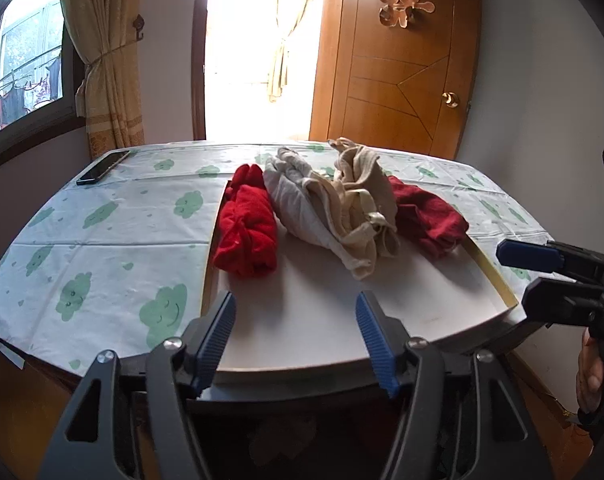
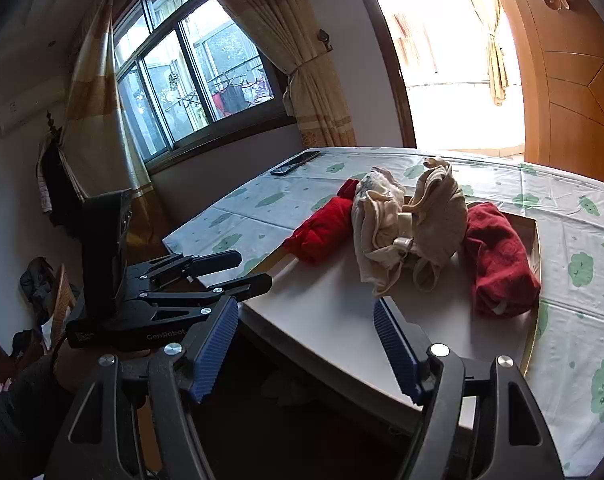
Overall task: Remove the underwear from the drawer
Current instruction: 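Lower both open tools back toward the drawer, then lower both open tools into the drawer toward the striped garment and white underwear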
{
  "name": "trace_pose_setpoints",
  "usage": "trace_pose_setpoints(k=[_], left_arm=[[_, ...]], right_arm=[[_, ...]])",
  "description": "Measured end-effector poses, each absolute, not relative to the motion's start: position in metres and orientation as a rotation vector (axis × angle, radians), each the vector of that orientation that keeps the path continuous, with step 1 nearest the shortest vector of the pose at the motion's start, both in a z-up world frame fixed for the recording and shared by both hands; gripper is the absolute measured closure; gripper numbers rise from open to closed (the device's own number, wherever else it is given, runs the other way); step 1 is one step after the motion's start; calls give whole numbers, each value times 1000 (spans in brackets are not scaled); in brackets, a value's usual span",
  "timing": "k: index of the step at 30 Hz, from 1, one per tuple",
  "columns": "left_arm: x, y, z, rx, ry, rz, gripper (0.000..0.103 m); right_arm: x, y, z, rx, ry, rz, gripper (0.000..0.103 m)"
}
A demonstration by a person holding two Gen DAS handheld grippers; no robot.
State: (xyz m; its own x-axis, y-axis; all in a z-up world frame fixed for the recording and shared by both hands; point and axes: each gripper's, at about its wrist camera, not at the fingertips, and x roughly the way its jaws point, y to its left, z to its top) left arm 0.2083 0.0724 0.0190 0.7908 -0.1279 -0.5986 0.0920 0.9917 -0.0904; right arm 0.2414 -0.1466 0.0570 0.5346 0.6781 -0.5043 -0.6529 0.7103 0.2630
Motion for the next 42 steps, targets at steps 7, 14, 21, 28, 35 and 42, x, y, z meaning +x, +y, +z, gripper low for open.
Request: trace_pose_setpoints(k=[7, 14, 21, 28, 35, 42], left_arm=[[176, 60, -1, -52, 653, -139, 37], [152, 45, -26, -17, 663, -140, 36], [137, 29, -50, 38, 693, -146, 33], [128, 22, -64, 51, 720, -131, 31], [113, 21, -75, 30, 739, -132, 25], [104, 23, -83, 27, 745, -116, 16]], right_arm=[[203, -157, 37, 29, 603, 824, 30], [170, -178, 6, -53, 603, 796, 30], [159, -209, -34, -80, 686, 710, 30], [149, -219, -60, -146, 716, 643, 30], [145, -224, -82, -198, 776, 623, 30], [143, -226, -89, -268, 819, 585, 30]])
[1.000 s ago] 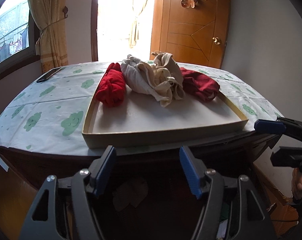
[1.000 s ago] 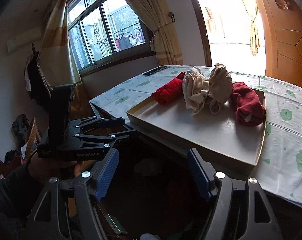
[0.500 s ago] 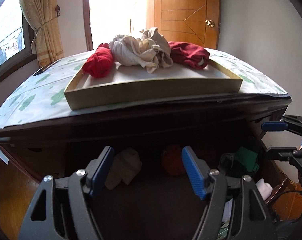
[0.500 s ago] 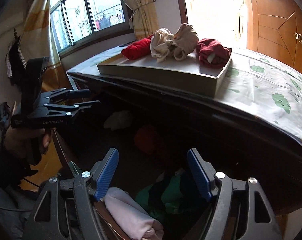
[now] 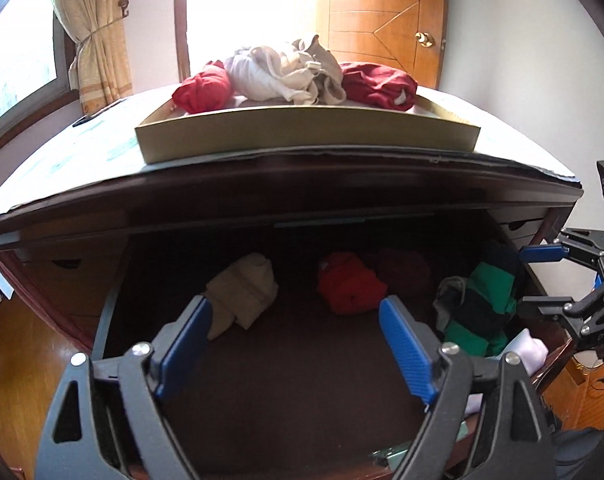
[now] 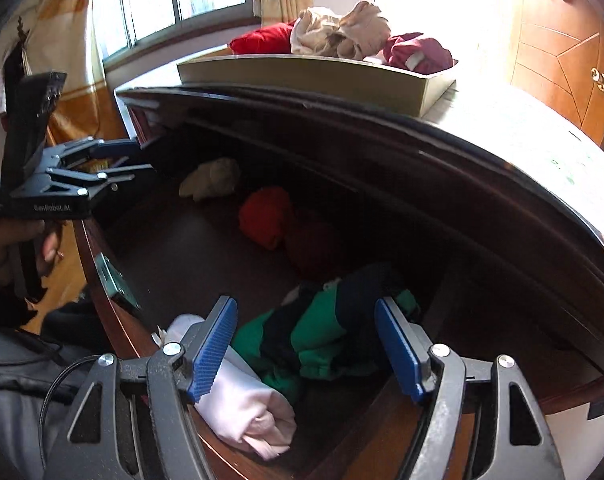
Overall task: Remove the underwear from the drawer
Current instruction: 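Lower both open tools into the drawer toward the striped garment and white underwear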
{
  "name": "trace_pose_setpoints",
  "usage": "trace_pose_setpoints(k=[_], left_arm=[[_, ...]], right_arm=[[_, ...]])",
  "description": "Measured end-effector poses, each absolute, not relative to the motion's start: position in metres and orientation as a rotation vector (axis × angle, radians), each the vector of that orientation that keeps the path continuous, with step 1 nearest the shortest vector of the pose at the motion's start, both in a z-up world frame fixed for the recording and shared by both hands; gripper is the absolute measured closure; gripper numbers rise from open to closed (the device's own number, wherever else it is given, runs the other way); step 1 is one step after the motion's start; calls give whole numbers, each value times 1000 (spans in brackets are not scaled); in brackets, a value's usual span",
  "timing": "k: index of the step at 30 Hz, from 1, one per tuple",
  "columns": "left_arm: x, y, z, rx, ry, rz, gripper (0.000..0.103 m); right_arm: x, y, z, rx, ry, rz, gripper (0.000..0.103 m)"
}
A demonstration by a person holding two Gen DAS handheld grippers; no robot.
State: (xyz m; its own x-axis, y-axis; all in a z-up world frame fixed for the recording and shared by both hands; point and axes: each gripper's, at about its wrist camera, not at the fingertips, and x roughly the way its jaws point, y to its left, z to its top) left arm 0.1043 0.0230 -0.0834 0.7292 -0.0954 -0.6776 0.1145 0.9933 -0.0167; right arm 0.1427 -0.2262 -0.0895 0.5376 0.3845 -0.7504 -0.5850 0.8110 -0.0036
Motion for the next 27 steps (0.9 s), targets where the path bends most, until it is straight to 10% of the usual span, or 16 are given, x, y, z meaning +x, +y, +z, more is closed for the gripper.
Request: trace_pose_setpoints(k=[27], left_arm=[[96, 19, -96, 22, 789, -139, 15]], right_arm=[[159, -205, -114, -412, 980, 626, 30]])
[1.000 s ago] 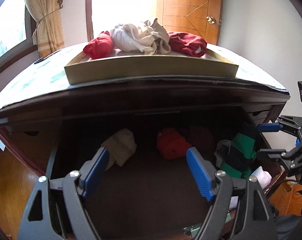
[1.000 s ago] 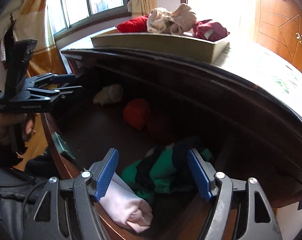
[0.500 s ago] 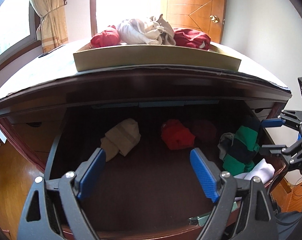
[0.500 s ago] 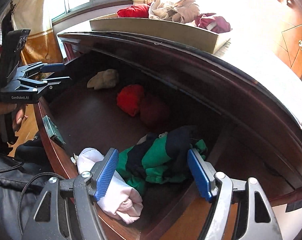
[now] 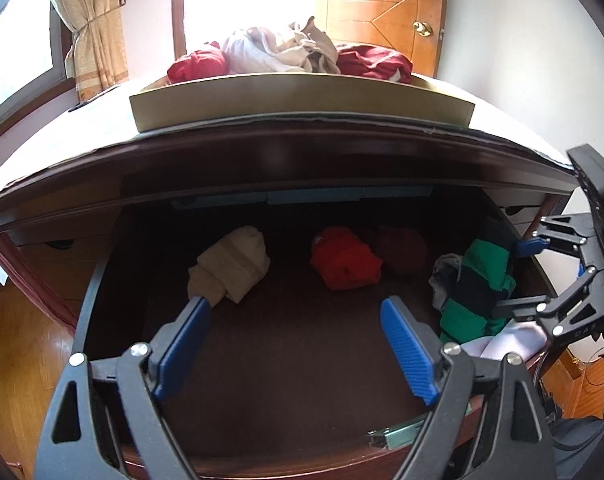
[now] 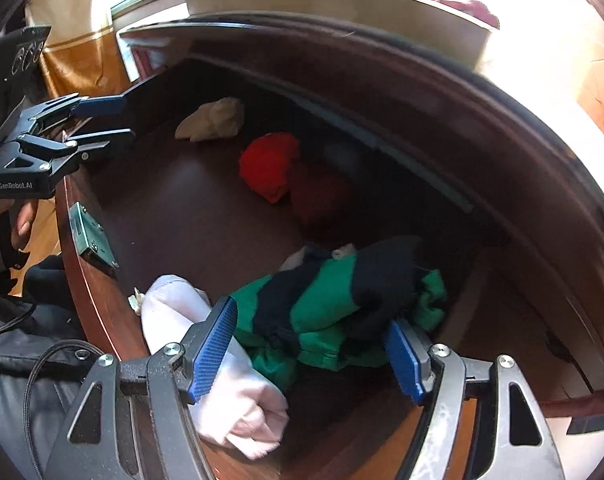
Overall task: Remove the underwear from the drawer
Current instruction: 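Lower both open tools into the drawer toward the striped garment and white underwear, then grasp the green-and-navy striped garment with the right tool and lift it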
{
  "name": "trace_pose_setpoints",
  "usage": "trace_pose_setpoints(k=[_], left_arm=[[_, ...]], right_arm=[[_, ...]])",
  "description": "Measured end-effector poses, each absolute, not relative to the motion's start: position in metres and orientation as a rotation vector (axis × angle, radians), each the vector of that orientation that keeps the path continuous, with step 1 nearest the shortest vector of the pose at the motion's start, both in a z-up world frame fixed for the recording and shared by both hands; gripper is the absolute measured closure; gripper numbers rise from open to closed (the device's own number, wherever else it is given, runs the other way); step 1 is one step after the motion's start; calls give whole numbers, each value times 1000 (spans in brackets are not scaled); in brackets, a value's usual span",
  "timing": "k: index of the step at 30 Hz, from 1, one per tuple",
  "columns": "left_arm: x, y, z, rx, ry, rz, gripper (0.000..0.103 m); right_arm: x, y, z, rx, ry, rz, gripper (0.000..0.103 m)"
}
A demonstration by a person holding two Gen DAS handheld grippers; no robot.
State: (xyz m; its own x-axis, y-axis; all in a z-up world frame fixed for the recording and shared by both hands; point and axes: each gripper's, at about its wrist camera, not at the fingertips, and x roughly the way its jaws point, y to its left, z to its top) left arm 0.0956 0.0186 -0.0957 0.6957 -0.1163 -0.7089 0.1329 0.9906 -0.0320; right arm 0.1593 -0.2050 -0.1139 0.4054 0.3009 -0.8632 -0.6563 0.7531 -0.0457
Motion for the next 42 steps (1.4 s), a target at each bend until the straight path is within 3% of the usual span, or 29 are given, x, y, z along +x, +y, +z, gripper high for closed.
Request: trace_pose_setpoints(k=[9, 26, 38, 39, 40, 41, 42], left_arm=[[95, 21, -93, 17, 790, -129, 14], [95, 12, -92, 32, 792, -156, 14], [94, 4, -100, 38, 808, -179, 14], [93, 3, -100, 40, 808, -180, 14], [93, 1, -101, 43, 809, -183, 14], [93, 0, -101, 45, 809, -186, 14], [92, -1, -101, 47, 807, -188, 14]], right_arm=[[179, -187, -102, -323, 930, 695, 30], [187, -190, -132, -360, 1130, 607, 30], [209, -168, -135, -438, 1119, 604, 31], [210, -166, -135, -444, 1119, 610, 32], [212, -164, -136, -451, 1121, 613, 40], [215, -161, -138, -465, 1122, 613, 57], [216, -161, -139, -475, 1123, 615, 62]])
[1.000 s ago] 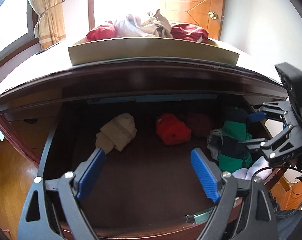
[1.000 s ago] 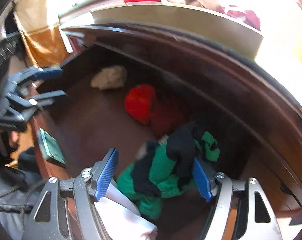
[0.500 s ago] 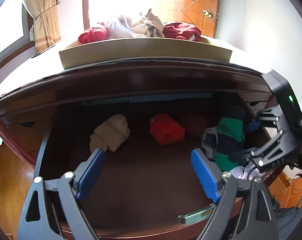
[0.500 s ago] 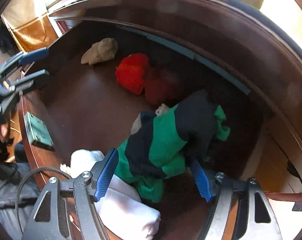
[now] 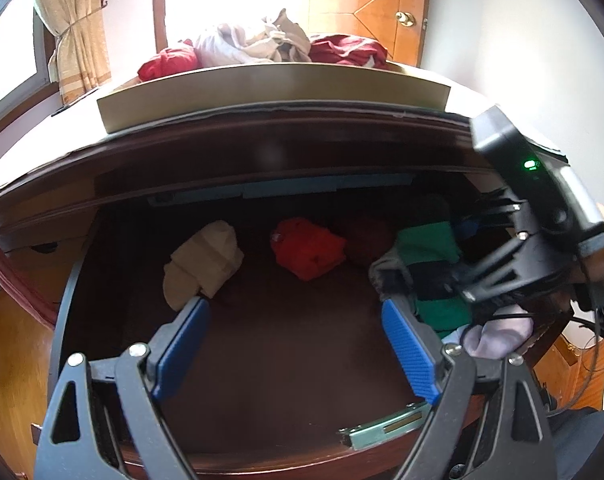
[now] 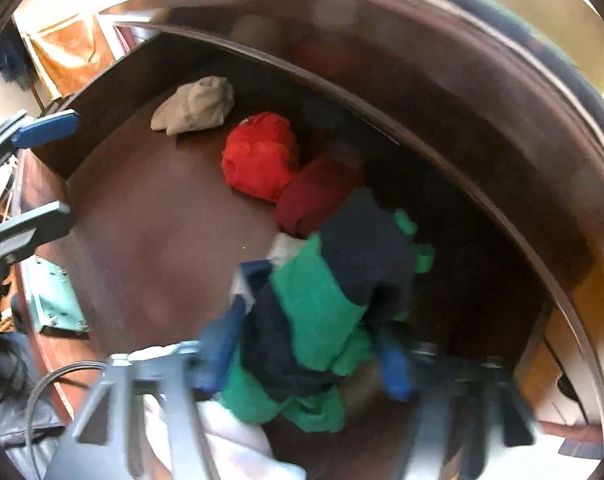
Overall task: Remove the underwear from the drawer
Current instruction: 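Grasp the green-and-navy striped garment with the right tool and lift it, then grasp the white underwear with the left tool while the right tool holds the striped garment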
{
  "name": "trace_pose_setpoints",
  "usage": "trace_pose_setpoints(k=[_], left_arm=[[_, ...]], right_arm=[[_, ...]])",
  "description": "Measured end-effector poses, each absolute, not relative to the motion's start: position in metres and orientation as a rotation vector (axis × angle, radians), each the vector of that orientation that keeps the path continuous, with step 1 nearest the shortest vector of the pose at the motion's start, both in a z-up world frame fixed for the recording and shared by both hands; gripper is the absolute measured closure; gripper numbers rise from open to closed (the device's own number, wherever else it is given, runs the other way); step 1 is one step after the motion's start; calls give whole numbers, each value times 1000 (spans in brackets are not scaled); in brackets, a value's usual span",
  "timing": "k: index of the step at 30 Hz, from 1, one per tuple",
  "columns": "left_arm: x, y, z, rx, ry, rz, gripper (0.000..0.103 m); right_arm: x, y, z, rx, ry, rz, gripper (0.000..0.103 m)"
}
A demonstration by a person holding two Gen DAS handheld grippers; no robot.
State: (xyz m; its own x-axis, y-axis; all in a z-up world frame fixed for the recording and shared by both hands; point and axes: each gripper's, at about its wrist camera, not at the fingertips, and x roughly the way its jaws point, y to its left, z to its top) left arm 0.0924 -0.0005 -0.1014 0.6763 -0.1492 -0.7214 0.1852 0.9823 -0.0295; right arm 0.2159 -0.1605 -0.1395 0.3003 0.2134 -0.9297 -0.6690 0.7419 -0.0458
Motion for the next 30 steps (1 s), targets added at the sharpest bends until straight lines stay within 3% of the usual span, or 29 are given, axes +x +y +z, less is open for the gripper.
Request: trace_pose_setpoints(k=[2, 5, 18, 30], left_arm=[[92, -1, -101, 50, 805, -189, 14], [92, 1, -102, 42, 807, -186, 14], [101, -25, -93, 84, 852, -305, 14], [130, -93, -110, 303, 1078, -624, 14]], right_arm=[[215, -160, -138, -467, 1107, 654, 73], [209, -167, -128, -429, 1056, 672, 78], [178, -217, -61, -266, 829, 662, 78], [161, -266, -32, -213, 726, 644, 78]])
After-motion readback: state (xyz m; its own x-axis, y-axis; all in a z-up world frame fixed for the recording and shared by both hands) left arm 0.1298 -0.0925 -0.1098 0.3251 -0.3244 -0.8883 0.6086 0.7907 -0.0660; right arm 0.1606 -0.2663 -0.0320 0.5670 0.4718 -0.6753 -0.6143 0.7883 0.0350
